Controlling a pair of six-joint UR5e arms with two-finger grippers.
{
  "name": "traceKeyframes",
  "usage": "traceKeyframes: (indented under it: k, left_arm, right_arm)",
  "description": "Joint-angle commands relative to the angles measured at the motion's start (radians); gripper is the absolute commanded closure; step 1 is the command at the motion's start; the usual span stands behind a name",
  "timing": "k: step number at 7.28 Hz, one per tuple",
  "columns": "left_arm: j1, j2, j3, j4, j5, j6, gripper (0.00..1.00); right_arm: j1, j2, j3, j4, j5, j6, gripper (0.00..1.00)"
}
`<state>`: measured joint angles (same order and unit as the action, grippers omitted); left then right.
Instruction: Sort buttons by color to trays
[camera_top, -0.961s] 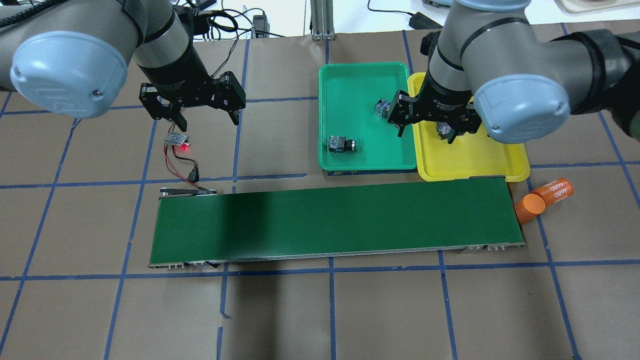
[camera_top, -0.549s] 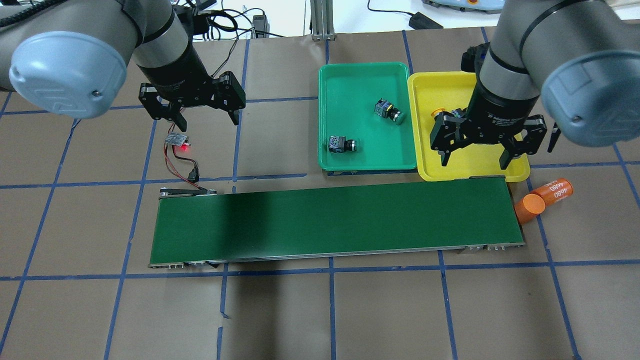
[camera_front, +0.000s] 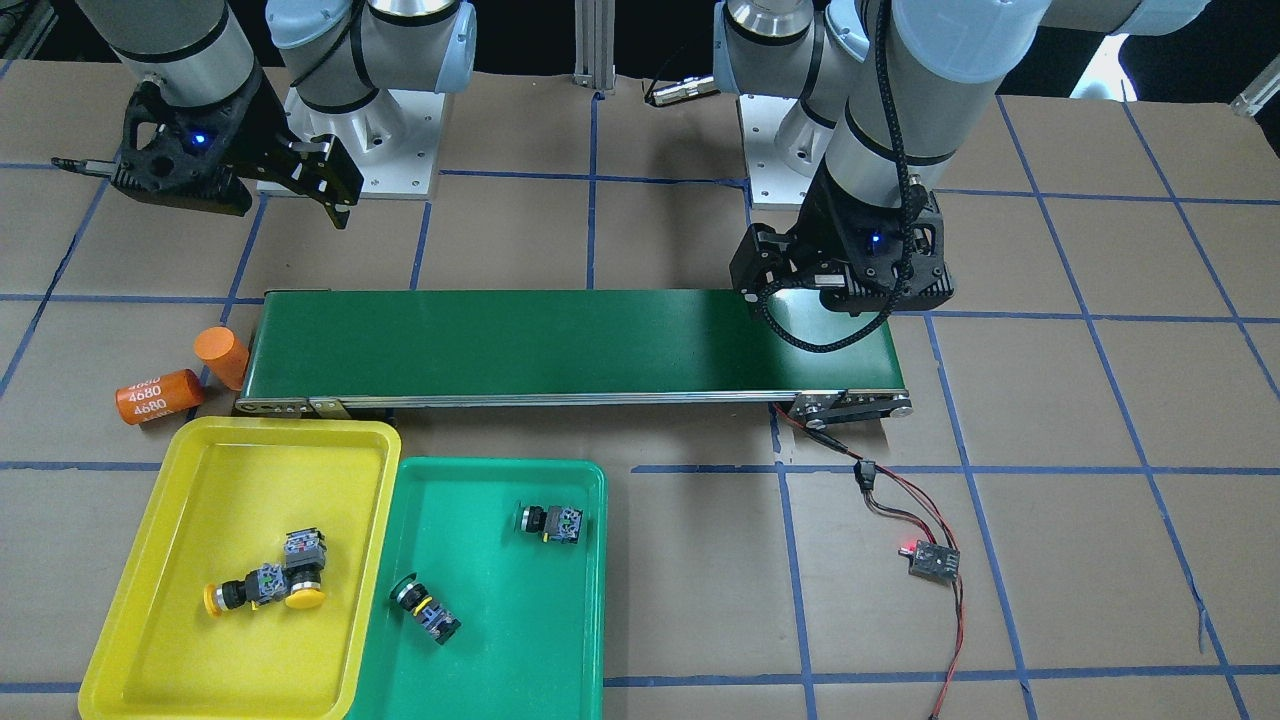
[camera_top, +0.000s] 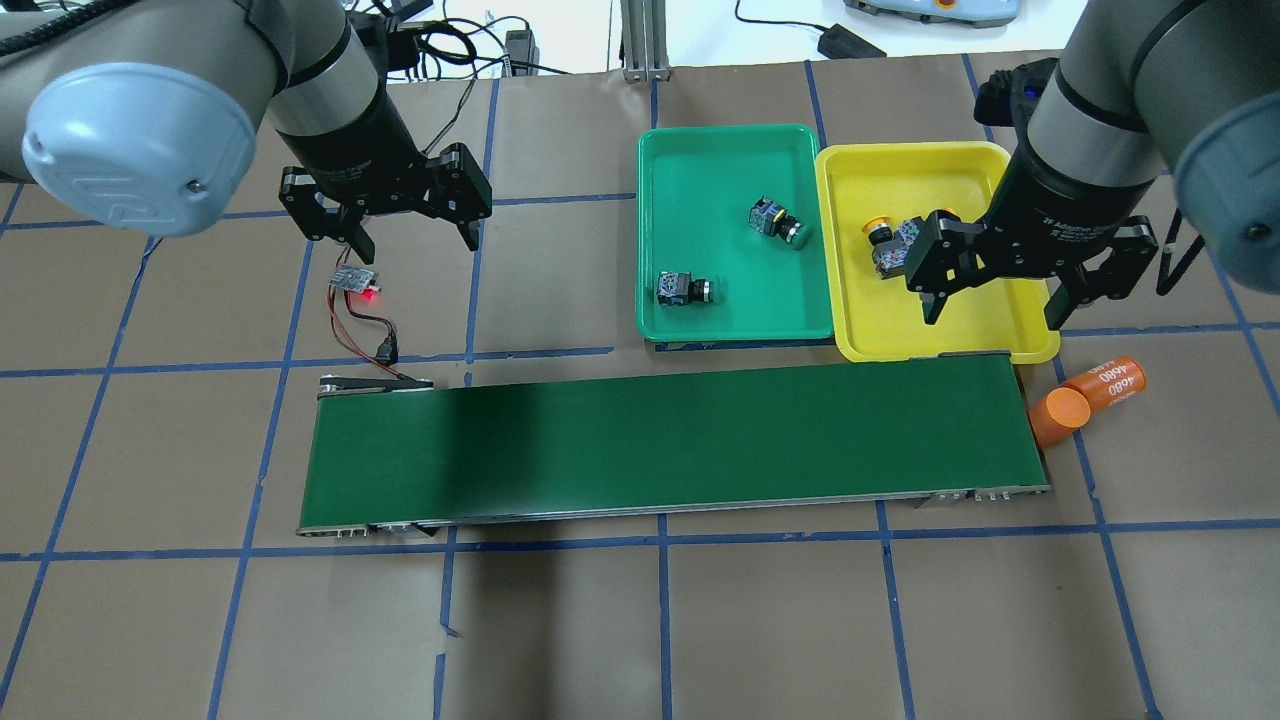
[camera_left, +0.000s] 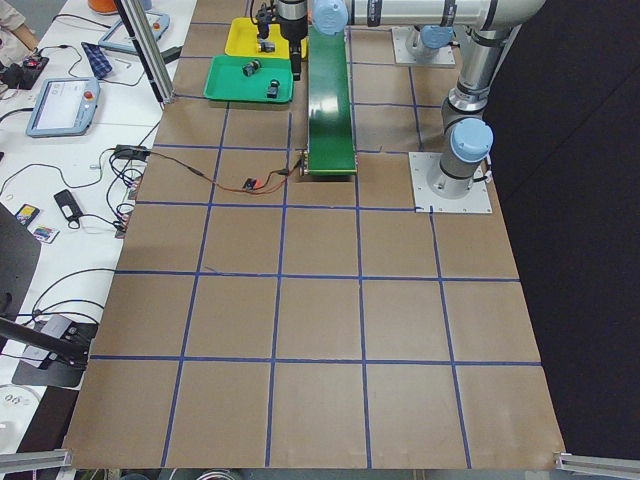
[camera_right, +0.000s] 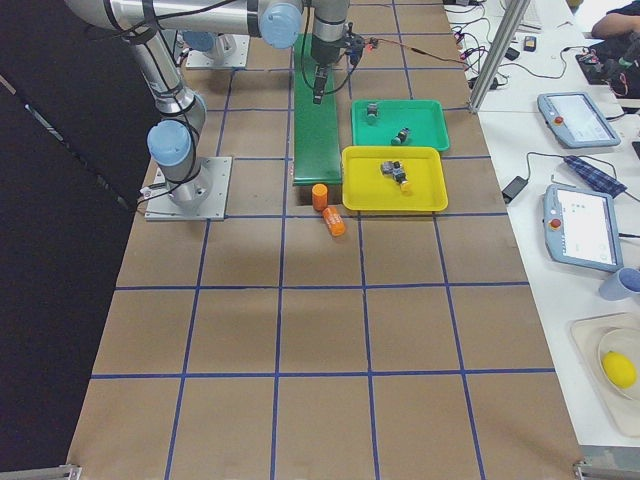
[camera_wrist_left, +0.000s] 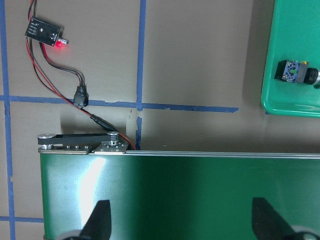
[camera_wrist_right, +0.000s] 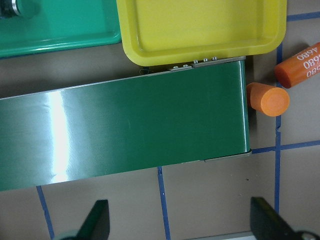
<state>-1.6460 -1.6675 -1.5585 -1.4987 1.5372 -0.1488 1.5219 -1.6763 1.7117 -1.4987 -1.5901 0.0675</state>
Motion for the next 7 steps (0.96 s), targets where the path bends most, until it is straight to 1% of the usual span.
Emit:
traceKeyframes:
  k: [1, 7]
  left_arm:
    - [0.0, 0.0, 0.002, 0.0, 0.001, 0.0, 0.0]
    - [0.0, 0.005, 0.002, 0.0, 0.001, 0.0, 0.0]
  right_arm:
    - [0.006, -0.002, 0.002, 0.002, -0.002, -0.005, 0.0]
    - [0.018, 0.001, 0.016, -0.004, -0.002, -0.015, 0.0]
